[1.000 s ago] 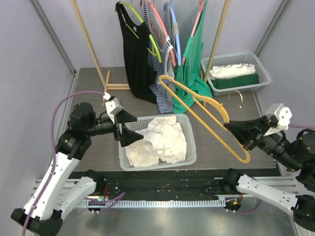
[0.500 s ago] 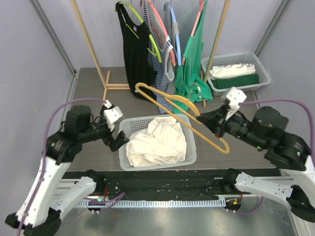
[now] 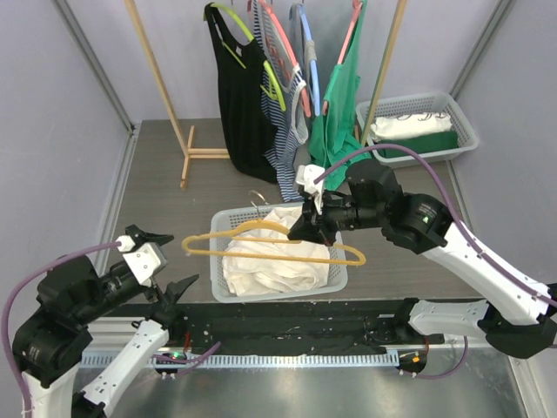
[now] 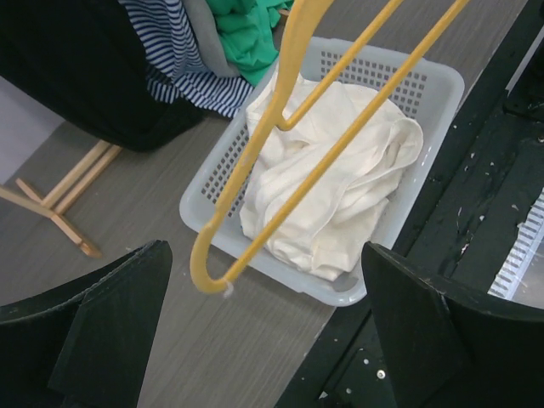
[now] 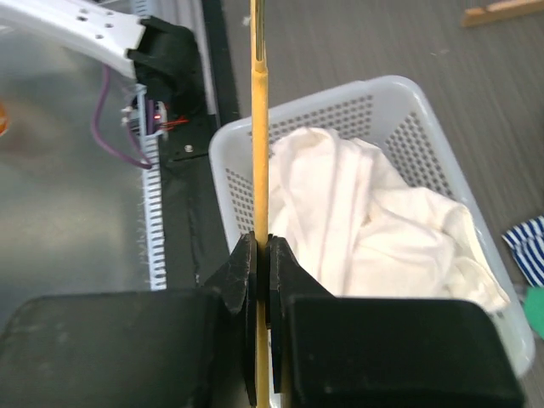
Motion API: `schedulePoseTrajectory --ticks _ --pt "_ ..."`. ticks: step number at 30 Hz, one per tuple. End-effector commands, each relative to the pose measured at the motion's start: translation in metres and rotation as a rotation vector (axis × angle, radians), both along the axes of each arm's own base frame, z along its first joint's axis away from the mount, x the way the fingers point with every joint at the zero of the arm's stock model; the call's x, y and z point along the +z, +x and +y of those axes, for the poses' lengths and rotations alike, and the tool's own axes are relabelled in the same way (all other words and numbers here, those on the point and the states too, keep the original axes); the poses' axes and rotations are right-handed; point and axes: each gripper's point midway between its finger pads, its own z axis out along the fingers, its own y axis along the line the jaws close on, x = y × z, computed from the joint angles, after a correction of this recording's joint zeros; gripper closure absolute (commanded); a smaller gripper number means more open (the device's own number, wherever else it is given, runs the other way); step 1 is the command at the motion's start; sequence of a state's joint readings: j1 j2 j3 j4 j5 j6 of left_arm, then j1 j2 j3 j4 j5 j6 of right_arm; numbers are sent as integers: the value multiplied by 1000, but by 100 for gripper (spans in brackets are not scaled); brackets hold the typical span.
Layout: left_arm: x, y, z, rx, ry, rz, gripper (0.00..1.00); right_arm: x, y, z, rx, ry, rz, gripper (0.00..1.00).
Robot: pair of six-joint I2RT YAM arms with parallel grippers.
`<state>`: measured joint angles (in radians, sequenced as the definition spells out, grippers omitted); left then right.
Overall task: Remove the tank top from the hanger
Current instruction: Place the hanger at the clothesline.
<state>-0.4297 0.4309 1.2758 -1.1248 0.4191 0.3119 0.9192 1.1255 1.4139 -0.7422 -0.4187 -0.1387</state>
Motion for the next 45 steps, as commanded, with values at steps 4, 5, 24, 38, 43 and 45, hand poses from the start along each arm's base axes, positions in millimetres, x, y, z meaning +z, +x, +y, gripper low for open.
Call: schedulePoseTrajectory --ticks 4,5,24,38,43,45 --pt "-15 5 -5 -10 24 69 0 17 -38 19 276 59 51 99" --pt "-17 3 -7 -27 24 79 0 18 -41 19 295 62 54 99" --pt "-52 -31 -48 -381 24 324 0 23 -52 23 405 58 66 99" --pt "-56 -35 -48 -382 14 344 70 35 -48 32 404 139 24 99" --pt "-53 -32 -50 -378 3 351 98 37 -38 39 389 139 -11 99" --pt "-54 -32 -50 -377 6 353 100 38 -32 41 373 137 -34 99"
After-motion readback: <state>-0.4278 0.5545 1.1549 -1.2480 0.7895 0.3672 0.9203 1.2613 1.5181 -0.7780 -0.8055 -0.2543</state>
